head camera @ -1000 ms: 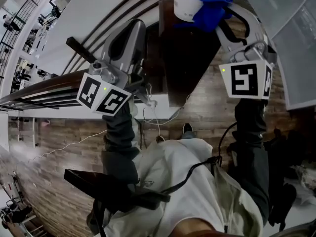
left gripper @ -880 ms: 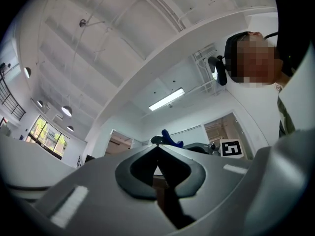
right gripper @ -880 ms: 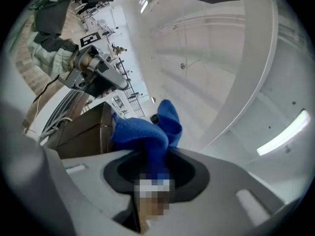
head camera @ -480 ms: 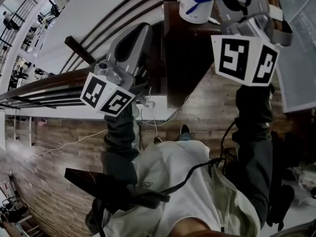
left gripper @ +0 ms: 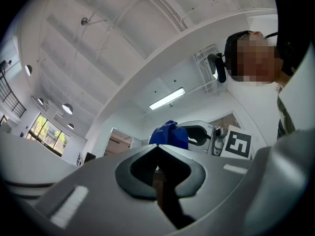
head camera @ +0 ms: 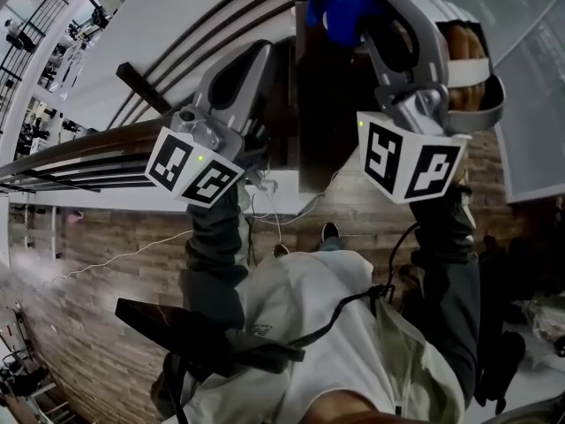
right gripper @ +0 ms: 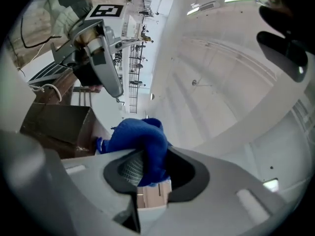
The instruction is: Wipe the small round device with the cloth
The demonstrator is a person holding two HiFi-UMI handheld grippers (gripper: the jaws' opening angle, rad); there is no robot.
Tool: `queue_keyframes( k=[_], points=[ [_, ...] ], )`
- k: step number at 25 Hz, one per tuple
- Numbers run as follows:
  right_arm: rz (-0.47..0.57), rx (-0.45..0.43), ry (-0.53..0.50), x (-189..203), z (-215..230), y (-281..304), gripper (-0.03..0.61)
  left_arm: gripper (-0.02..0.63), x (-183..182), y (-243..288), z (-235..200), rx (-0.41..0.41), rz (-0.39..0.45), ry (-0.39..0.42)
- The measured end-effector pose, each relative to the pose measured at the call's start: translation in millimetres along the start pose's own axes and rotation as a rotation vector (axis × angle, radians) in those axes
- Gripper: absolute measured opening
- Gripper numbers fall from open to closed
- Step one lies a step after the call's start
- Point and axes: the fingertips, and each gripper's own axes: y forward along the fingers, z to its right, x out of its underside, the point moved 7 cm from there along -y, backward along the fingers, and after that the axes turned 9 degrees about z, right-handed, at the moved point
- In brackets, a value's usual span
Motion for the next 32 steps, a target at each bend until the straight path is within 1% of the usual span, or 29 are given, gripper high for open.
queue_keyframes(
  k=[3,5,6,9,11,13,17,20,24,26,28,30,32],
  points=[
    [0.005,-0.063,0.003,-4,-8,-6,0.109,0.000,2,3,2,0.010,-0.007,-0.011],
    [0.013,-0.106,0.011,-6,-5,-8,0.109,0.000,1,5,3,0.016,-0.009,-0.014],
    [0.018,-0.109,0.018,-6,2,-7,0.110,0.000,-1,6,4,0.018,-0.009,-0.015],
    [0.017,-0.050,0.033,-4,35,8,0.110,0.000,-6,10,5,0.024,-0.004,-0.017],
    [0.006,-0.051,0.035,-5,43,25,0.110,0.000,-7,10,7,0.028,0.000,-0.019],
    [0.005,-0.075,0.030,-9,36,36,0.110,0.000,-5,8,10,0.030,0.003,-0.022],
    [0.032,-0.112,0.024,-22,15,29,0.109,0.000,-4,4,15,0.021,0.004,-0.021],
    [0.074,-0.170,0.055,-25,-5,26,0.110,0.000,-4,0,8,-0.001,0.011,-0.018],
    [0.082,-0.249,0.096,-34,-32,19,0.110,0.000,-4,-9,7,0.012,-0.001,-0.017],
    [0.090,-0.264,0.094,-37,-39,15,0.109,0.000,-4,-12,7,0.011,-0.001,-0.019],
    [0.109,-0.230,0.099,-36,-33,12,0.110,0.000,-1,-13,5,0.007,-0.006,-0.022],
    [0.118,-0.122,0.100,-31,-10,10,0.109,0.000,2,-13,2,0.004,-0.012,-0.024],
    [0.105,-0.011,0.116,-18,20,11,0.109,0.000,4,-13,0,0.005,-0.017,-0.026]
  ],
)
